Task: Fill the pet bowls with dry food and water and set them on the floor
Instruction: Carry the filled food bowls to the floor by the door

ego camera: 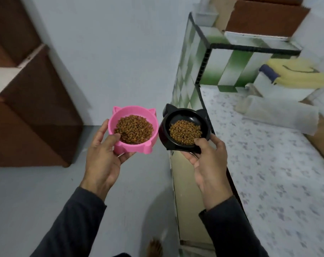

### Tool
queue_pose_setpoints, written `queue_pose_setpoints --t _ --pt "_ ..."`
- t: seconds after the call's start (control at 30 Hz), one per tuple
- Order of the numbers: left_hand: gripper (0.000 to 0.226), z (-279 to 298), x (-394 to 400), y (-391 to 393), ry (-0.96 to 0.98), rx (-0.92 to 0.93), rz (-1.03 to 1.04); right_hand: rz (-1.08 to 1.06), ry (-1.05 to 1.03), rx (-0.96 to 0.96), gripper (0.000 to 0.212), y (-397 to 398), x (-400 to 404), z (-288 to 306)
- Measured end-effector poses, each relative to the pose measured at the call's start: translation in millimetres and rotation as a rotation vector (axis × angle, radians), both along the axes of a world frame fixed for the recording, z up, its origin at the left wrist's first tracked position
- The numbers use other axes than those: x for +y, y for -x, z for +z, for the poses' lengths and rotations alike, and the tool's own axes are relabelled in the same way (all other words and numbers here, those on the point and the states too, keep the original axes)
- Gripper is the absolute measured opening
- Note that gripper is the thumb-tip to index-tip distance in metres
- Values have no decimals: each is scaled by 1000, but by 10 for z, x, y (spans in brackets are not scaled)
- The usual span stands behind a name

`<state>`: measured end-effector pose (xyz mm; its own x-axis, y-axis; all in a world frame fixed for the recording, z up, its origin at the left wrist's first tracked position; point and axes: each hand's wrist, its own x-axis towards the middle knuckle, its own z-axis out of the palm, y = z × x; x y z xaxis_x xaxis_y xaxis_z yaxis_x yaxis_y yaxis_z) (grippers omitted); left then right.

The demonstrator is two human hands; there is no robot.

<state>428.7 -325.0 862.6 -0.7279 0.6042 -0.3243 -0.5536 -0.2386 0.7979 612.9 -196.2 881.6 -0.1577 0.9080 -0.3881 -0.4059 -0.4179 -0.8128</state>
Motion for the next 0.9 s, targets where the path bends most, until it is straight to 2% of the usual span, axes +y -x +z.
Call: queue_pose_setpoints --t 0.43,0.9 --pt "53 -137 945 1218 39 0 114 113 51 -38 53 1437 1143 -159" --pt "51 -408 1979 2951 59 -9 93 74 118 -84 54 3166 2161 -341"
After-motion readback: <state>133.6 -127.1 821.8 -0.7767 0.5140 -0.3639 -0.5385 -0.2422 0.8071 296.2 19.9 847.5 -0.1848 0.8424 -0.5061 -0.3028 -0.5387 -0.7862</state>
